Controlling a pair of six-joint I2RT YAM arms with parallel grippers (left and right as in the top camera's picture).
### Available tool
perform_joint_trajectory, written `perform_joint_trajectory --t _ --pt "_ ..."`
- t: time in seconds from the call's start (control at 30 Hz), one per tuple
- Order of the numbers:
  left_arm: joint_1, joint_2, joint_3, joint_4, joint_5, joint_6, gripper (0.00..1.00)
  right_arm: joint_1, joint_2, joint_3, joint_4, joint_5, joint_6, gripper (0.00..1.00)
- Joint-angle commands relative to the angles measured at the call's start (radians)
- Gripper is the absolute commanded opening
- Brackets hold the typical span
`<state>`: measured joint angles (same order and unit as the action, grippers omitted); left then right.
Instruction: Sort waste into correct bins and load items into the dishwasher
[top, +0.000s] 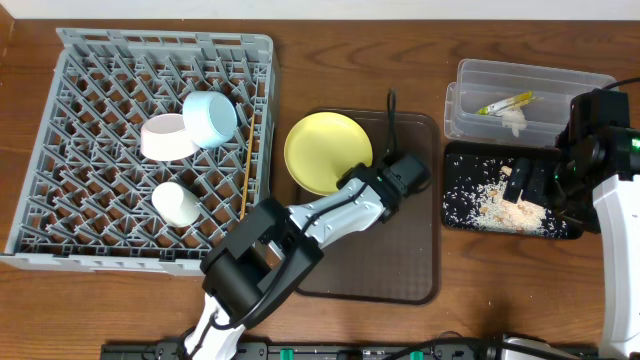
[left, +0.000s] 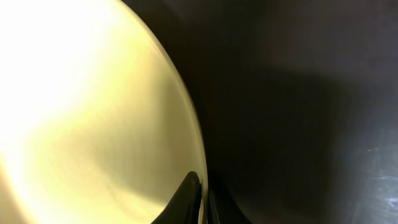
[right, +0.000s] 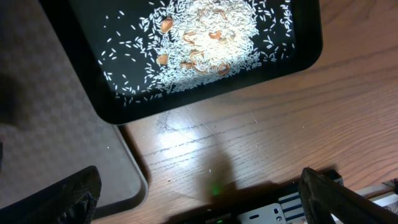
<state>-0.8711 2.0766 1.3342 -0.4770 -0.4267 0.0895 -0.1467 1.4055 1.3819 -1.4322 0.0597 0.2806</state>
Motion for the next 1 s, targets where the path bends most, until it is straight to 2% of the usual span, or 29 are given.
perform_joint_trajectory --t 0.0,0.4,0.57,0.6,0.73,0.93,0.97 --pt "-0.02 -0.001 -0.014 -0.018 -0.047 -0.004 0.08 -0.003 -0.001 0.016 -0.002 -0.001 -0.008 0.99" --pt "-0.026 -0.317 -0.014 -0.025 -0.031 -0.034 0.08 -0.003 -0.001 0.016 -0.002 -0.001 -0.009 0.99" --pt "0.02 -0.435 -0.014 -0.066 -0.026 -0.054 0.08 -0.003 -0.001 0.016 -0.005 -0.001 -0.009 0.99" --pt "0.044 -0.465 -0.014 -0.073 -0.001 -0.061 0.08 -0.003 -0.001 0.016 -0.005 -0.001 -0.009 0.99" --pt "0.171 -0.563 -0.014 -0.076 0.256 -0.101 0.08 -0.003 -0.001 0.016 -0.007 -0.001 -0.009 0.99" --pt "0.412 -0.62 -0.014 -0.077 0.655 -0.209 0.08 -0.003 -0.001 0.016 -0.012 -0.001 -0.008 0.99" --pt "0.434 -0.62 -0.014 -0.077 0.681 -0.221 0.08 -0.003 -0.001 0.016 -0.013 -0.001 -0.008 0.99"
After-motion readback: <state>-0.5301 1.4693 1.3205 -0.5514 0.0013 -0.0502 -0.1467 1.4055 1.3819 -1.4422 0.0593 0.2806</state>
